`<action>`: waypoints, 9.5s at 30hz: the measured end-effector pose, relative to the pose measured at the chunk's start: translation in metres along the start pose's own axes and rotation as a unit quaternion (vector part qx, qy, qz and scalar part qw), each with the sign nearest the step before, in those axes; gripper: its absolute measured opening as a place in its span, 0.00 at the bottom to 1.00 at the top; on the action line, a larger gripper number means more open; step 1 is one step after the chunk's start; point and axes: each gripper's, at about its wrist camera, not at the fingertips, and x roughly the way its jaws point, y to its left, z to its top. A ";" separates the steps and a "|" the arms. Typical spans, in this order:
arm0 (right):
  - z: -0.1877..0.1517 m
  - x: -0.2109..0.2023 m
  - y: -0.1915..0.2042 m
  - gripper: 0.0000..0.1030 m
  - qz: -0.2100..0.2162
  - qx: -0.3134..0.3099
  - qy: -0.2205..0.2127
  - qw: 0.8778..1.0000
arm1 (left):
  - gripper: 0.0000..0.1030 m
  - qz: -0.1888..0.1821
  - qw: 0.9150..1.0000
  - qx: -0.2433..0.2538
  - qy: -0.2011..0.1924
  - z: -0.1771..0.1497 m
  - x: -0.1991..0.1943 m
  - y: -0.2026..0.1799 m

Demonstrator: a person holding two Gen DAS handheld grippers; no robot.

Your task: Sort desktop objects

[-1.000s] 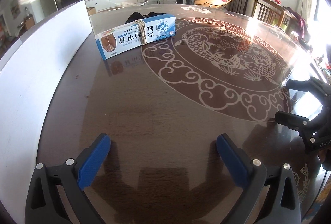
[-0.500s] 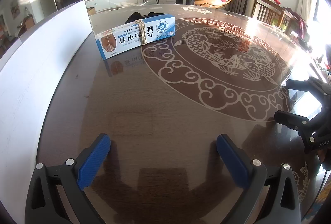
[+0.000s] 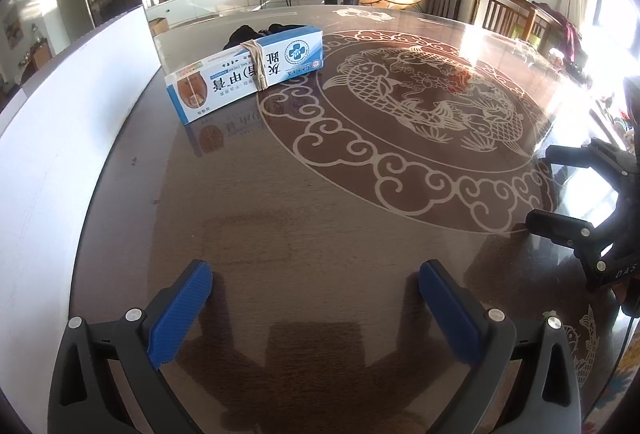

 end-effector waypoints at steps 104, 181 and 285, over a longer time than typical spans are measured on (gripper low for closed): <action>0.282 0.179 0.071 0.52 0.080 0.102 0.067 0.989 | 0.46 0.146 0.969 -0.195 -0.037 -0.016 -0.026 0.075; 0.002 0.001 0.035 1.00 0.007 -0.008 0.000 1.000 | 1.00 0.115 0.978 -0.176 -0.010 -0.026 -0.020 0.045; 0.168 -0.133 0.158 0.30 0.121 -0.105 -0.116 0.980 | 0.39 0.069 0.955 -0.257 -0.128 -0.009 -0.223 0.189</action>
